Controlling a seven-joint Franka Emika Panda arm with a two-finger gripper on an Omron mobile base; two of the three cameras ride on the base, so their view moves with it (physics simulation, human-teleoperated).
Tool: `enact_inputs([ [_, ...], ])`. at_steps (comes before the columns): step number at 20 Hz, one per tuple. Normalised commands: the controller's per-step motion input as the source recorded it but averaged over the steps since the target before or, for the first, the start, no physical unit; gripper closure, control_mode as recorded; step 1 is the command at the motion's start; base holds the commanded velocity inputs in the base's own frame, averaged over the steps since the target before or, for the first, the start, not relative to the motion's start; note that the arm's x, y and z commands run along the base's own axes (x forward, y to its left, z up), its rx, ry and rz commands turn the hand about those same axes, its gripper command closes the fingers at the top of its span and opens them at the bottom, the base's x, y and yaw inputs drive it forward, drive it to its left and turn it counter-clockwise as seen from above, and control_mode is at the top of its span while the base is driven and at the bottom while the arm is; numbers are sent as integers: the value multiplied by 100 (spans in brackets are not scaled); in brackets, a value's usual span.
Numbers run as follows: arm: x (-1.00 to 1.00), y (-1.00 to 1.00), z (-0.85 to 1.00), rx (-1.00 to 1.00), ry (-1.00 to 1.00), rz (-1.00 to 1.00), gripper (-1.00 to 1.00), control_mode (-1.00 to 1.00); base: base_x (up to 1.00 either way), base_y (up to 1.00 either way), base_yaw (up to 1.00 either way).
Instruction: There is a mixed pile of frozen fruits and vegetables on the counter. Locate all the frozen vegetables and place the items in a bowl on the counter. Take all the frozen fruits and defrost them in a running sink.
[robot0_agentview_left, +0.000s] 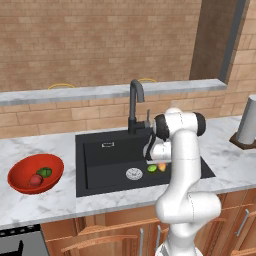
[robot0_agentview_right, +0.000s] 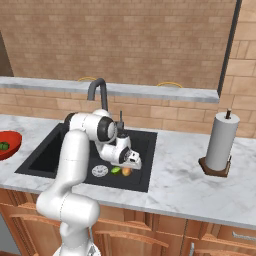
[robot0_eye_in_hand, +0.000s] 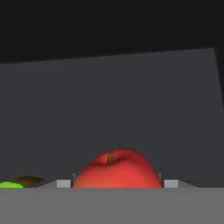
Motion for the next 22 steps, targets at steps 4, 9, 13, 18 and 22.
enact_inputs([
  [4, 0, 15, 19, -5, 4, 0, -100, -100, 0, 0, 0],
  [9, 1, 15, 60, -1, 12, -1, -100, -100, 0, 0, 0],
  [13, -1, 4, 73, 2, 8, -4, -100, -100, 0, 0, 0],
  [18, -24, -2, 64, 5, 5, -5, -100, -100, 0, 0, 0],
  [22, -33, -2, 68, 6, 3, -4, -100, -100, 0, 0, 0],
])
